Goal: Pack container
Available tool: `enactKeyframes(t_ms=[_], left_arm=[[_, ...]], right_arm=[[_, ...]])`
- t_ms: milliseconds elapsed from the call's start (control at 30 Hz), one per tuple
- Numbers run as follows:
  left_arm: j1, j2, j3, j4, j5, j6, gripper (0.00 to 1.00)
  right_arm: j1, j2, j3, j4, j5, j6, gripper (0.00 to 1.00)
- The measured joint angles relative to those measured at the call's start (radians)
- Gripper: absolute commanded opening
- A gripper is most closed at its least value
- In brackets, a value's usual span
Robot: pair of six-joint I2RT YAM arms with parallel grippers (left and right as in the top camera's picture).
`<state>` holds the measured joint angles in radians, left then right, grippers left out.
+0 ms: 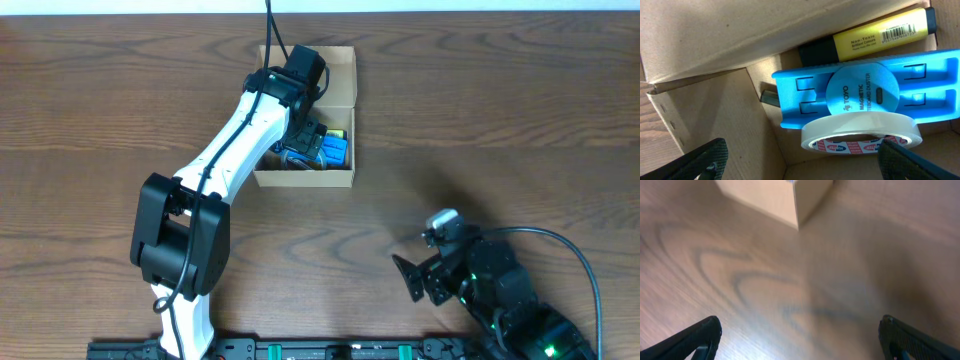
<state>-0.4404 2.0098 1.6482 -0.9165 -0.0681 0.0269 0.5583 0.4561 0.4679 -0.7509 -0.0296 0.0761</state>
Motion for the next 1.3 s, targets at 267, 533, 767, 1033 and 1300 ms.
enactKeyframes(t_ms=[267,533,767,1033,1300], left_arm=[[0.000,0.000,0.002,0.000,-0.002,0.000,0.96],[0.000,-0.003,0.034,-0.012,-0.003,-0.001,0.96],[0.000,-0.009,0.049,-0.020,-0.004,-0.004,0.96],[0.000,-0.009,0.049,-0.021,-0.004,-0.020,0.96],[0.000,-0.011,0.049,-0.021,-0.007,-0.042,0.96]], right_arm=[[0.000,0.000,0.000,-0.163,0.008,0.000,0.99],[0.000,0.000,0.000,-0.186,0.060,0.000,0.99],[0.000,0.000,0.000,-0.182,0.158,-0.001,0.99],[0.000,0.000,-0.001,0.088,0.192,-0.012,0.99],[0.000,0.000,-0.001,0.229,0.187,-0.013,0.99]])
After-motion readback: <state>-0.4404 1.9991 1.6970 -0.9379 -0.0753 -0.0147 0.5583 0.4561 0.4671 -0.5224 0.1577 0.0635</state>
